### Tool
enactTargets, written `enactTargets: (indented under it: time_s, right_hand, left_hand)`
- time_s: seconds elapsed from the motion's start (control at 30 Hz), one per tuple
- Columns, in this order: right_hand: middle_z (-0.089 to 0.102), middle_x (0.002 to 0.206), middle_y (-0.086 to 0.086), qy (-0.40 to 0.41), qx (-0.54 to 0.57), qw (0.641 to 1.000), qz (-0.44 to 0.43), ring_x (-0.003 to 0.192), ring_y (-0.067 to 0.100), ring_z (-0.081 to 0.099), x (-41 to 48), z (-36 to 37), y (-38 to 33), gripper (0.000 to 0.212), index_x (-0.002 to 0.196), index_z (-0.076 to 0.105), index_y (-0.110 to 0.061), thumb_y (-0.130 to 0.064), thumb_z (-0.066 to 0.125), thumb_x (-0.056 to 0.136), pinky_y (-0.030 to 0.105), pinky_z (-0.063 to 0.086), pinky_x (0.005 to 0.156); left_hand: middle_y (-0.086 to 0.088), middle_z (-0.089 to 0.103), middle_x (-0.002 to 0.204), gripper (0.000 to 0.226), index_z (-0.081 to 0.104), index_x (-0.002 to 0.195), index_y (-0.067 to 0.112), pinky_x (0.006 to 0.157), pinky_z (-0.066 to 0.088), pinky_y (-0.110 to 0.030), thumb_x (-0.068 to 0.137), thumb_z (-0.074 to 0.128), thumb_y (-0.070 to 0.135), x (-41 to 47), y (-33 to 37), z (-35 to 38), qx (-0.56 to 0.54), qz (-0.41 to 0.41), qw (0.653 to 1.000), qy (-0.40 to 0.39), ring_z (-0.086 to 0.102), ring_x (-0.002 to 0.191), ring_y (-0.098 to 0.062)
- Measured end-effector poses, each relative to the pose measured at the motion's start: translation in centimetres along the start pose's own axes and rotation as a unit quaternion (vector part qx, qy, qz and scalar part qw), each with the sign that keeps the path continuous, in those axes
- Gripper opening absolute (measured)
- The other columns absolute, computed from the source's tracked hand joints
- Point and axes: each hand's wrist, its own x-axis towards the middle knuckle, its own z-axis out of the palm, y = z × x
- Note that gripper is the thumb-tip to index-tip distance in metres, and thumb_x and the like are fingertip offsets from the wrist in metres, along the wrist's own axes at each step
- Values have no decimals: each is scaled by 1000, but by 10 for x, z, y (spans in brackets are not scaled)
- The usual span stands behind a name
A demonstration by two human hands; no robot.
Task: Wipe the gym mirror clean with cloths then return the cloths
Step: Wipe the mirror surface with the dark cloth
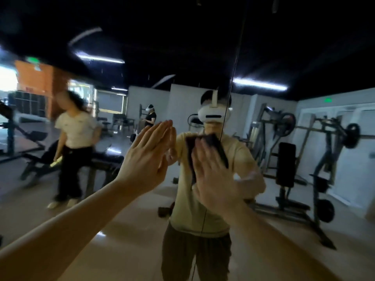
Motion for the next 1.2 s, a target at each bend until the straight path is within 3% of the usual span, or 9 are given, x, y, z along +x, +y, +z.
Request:
enactTargets:
  time_s: [0.1,0.27,0.47,0.6,0.7,0.8,0.87,1.0,1.2]
  right_hand:
    - [-1,171,26,-40,-43,995,-77,160,38,-6,-13,-7,7,87,162,12,6,-35,47,93,49,-9,130]
    - [3,170,28,-7,-128,986,105,160,39,1,85,-55,83,85,160,11,7,-43,40,98,51,1,130]
    - [5,169,30,61,-58,961,263,160,41,2,172,-69,71,84,160,11,11,-39,32,96,51,7,131]
    - [0,171,26,34,-45,995,79,160,37,-5,152,-42,25,74,162,8,5,-37,26,104,49,1,131]
    - [-1,171,26,1,-74,997,1,160,36,-4,128,-40,43,73,161,4,4,-41,22,106,49,2,131]
    - [8,170,28,29,-92,988,122,160,39,5,128,-56,83,76,160,9,6,-40,24,101,53,13,130]
    - [11,169,30,40,-100,978,178,160,40,7,136,-66,98,79,160,16,9,-38,31,98,54,14,130]
    - [11,168,32,44,-79,972,218,159,42,7,155,-69,89,87,159,19,11,-38,51,94,54,13,130]
    - [4,170,30,88,-50,965,243,160,41,1,190,-48,39,84,161,7,8,-39,37,99,53,10,130]
  left_hand:
    - [-16,10,174,72,18,165,2,130,19,-52,105,34,39,27,-5,-3,35,-3,999,-32,8,162,-31]
    - [-19,2,173,84,9,164,-1,130,20,-53,107,46,49,29,-4,0,60,2,996,-67,3,162,-33]
    - [-16,31,168,73,36,160,1,126,26,-48,101,35,44,35,-23,-21,21,39,998,-34,29,157,-30]
    - [-21,60,138,55,58,139,0,107,39,-41,96,44,31,53,-39,-40,-9,-35,993,109,47,126,-28]
    - [-25,42,157,68,43,153,-2,120,32,-48,97,48,36,63,-49,-49,12,-121,989,85,39,145,-36]
    - [-17,-9,175,90,-2,166,3,132,-2,-43,102,29,59,71,-62,-45,52,-179,982,-12,-8,162,-29]
    - [-11,-24,172,96,-17,164,7,130,-11,-39,103,22,70,72,-69,-41,76,-181,979,-44,-21,160,-23]
    - [-8,-26,171,104,-22,161,11,131,-6,-41,94,17,80,68,-76,-41,77,-163,982,-50,-20,160,-22]
    - [-2,-20,171,117,-10,166,12,123,-19,-26,81,-1,91,63,-107,-54,16,-99,993,-67,-22,157,-12]
